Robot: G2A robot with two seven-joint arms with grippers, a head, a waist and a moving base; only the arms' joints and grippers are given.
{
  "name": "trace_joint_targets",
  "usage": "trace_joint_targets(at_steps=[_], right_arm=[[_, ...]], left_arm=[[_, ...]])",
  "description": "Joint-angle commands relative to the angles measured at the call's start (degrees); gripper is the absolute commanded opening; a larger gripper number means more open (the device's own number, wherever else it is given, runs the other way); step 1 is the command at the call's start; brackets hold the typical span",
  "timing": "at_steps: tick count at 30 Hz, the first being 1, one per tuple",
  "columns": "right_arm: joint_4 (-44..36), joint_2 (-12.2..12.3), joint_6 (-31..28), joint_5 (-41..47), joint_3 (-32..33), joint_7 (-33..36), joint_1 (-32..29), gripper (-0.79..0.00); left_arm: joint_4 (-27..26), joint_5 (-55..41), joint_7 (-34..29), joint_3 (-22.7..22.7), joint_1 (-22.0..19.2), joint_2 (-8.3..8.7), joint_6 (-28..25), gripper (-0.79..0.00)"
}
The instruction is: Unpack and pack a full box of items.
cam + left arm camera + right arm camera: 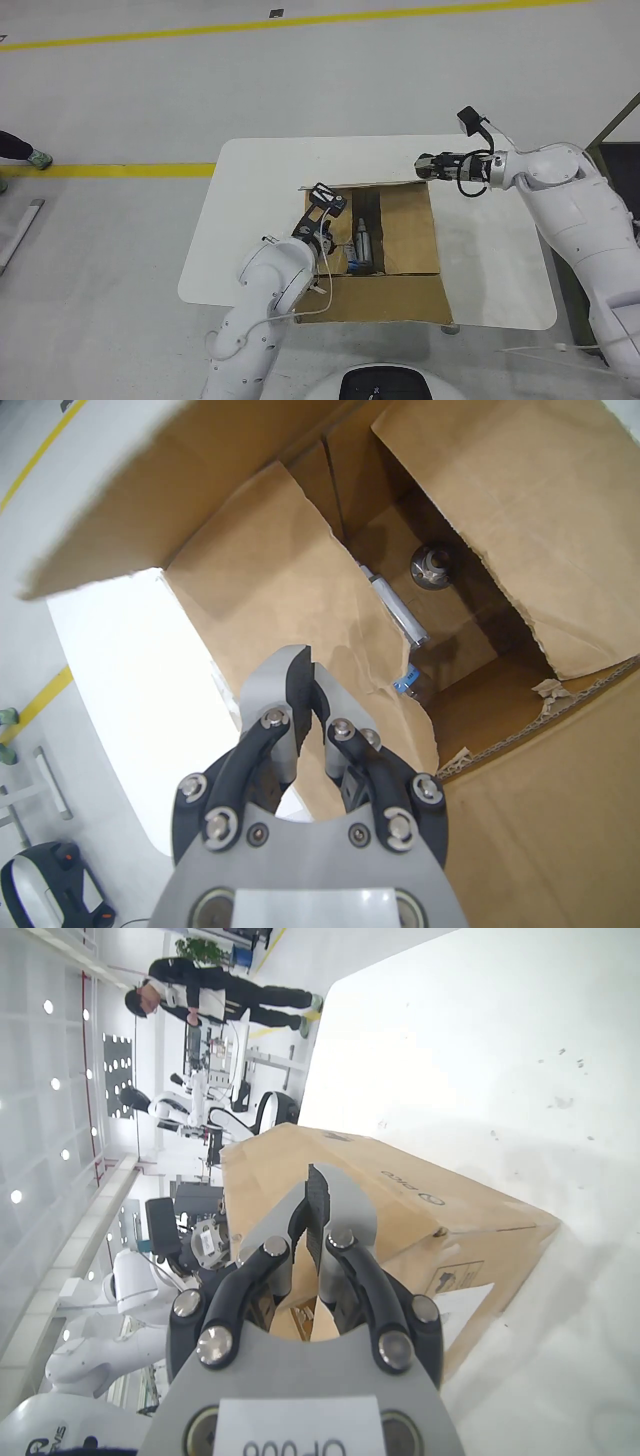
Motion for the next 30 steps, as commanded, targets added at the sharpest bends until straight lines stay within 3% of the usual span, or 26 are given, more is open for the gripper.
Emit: trace_joint_targets(at_steps=[1,4,8,15,20,25,30], right_arm=[[-1.12,0.1,-0.98,1.43,0.11,2.53,-0.78,-0.785],[-1.93,0.41,-2.57,2.83,0.59,4.4,-1.87,-0.785],[-6.07,0.98,-5.38,-1.88,-0.33,3.47,-3.66,-0.785],[-17.2,1.98,-7.35,-15.53,-2.24,-6.54,-9.38,-0.785],[-25.5,2.95,-4.86,-25.42,-2.22,-12.71,-13.7,-0.785],[-27.49,3.14,-3.87,-26.7,-2.1,-13.53,-14.77,-0.785],[-28.68,3.22,-4.63,-26.82,-2.18,-14.49,-15.85,-0.785]], left_arm=[[-2.72,-0.53,-1.06,-1.55,0.94,0.24,0.48,0.0],[-6.65,-1.16,-2.33,-4.1,2.66,0.6,1.5,0.0],[-11.2,-2.1,-2.71,-6.84,4.74,1.03,1.76,0.0],[-11.2,-2.1,-2.71,-6.84,4.74,1.03,1.76,0.0],[-11.2,-2.1,-2.71,-6.84,4.74,1.03,1.76,0.0],[-11.34,-2.15,-1.77,-6.99,5.02,1.05,1.85,0.0],[-14.52,-0.8,0.13,-9.73,7.93,2.07,-5.22,0.0]])
